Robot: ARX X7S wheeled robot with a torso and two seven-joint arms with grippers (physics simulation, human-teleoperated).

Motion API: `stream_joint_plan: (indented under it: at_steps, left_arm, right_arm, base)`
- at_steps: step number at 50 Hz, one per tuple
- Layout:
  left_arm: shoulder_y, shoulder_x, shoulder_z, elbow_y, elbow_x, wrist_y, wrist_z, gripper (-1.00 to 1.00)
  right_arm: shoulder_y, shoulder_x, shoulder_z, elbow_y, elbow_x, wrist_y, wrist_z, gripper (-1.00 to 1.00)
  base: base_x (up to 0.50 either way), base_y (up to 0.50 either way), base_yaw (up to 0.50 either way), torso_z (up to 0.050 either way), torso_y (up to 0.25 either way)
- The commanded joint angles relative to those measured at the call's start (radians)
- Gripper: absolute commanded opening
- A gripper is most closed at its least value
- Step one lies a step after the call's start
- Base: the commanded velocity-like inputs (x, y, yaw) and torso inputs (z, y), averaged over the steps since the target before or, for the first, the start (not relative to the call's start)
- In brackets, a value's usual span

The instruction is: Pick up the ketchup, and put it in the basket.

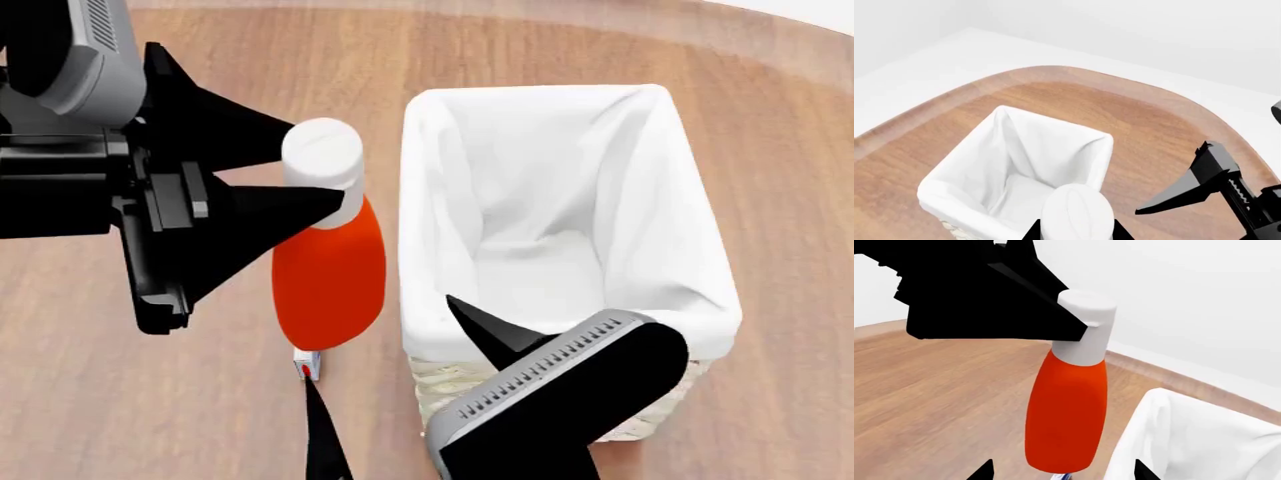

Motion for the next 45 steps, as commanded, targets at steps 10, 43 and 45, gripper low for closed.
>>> stream_joint_plan:
  at_steps: [10, 43, 45]
  left_arm:
    - [0.001, 0.000, -0.014, 0.012, -0.027, -0.001, -0.023, -1.00]
    - [0.000, -0.005, -0.016, 0.011, -0.033, 0.011, -0.029, -1.00]
    - [0.000, -0.006, -0.021, 0.018, -0.042, 0.006, -0.037, -1.00]
  right_arm:
    - [0.044, -0.027, -0.051, 0.045, -0.037, -0.011, 0.006, 1.00]
    - [0.012, -0.104, -0.108, 0.158, -0.139, -0.162, -0.034, 1.00]
    - [0.008, -0.111, -0.111, 0.168, -0.146, -0.174, -0.036, 1.00]
  base:
    - [0.00, 0.00, 0.00, 0.002, 0.000]
    - [0.00, 0.00, 0.00, 0.000, 0.001]
    - [0.00, 0.00, 0.00, 0.000, 0.000]
